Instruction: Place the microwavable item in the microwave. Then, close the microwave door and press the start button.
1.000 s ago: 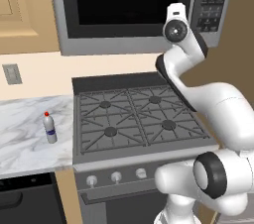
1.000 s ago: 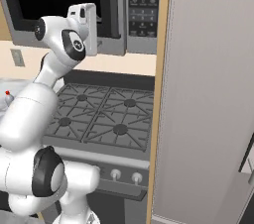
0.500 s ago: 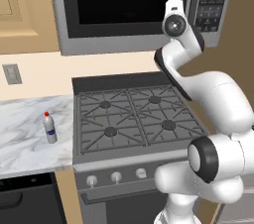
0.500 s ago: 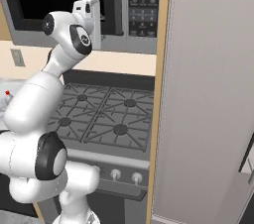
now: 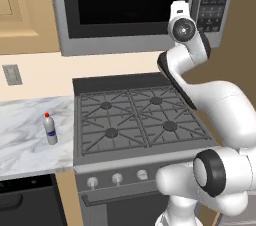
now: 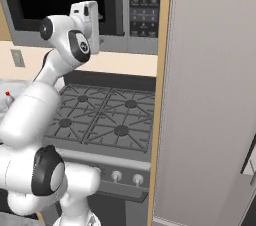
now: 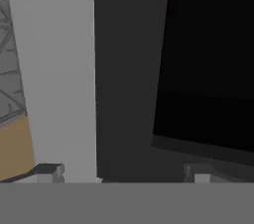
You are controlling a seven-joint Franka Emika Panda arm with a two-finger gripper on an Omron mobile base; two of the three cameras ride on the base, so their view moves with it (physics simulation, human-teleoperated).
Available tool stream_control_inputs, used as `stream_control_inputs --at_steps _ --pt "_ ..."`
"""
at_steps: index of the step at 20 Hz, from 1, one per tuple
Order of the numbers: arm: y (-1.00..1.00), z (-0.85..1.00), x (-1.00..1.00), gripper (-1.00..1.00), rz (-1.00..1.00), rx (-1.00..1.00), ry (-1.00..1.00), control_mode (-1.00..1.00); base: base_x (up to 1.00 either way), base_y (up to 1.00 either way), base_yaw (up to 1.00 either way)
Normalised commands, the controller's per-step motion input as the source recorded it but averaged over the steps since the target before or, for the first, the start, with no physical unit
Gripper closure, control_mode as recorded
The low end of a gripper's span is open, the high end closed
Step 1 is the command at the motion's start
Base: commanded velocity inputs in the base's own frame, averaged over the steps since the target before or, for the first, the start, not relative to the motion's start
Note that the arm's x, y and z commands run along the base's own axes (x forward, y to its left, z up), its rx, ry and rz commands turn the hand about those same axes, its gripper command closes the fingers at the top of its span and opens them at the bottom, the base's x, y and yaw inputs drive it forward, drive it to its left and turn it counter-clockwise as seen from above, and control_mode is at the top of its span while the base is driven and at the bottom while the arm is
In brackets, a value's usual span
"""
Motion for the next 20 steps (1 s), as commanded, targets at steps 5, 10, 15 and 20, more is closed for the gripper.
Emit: stream_control_inputs --at_steps 5,10,15,20 --pt "0.00 0.10 -1.00 -1.00 0.09 0.00 0.00 -1.00 0.00 0.00 0.00" --pt "-0.15 0.13 -1.00 -1.00 0.14 0.05 0.00 -1.00 0.00 0.00 0.00" --pt "-0.51 0.17 -0.83 -1.00 0.13 0.19 0.00 -1.00 0.00 0.00 0.00" --pt "-0.80 0.08 -0.33 -1.00 0.12 0.24 0.00 -1.00 0.00 0.00 0.00"
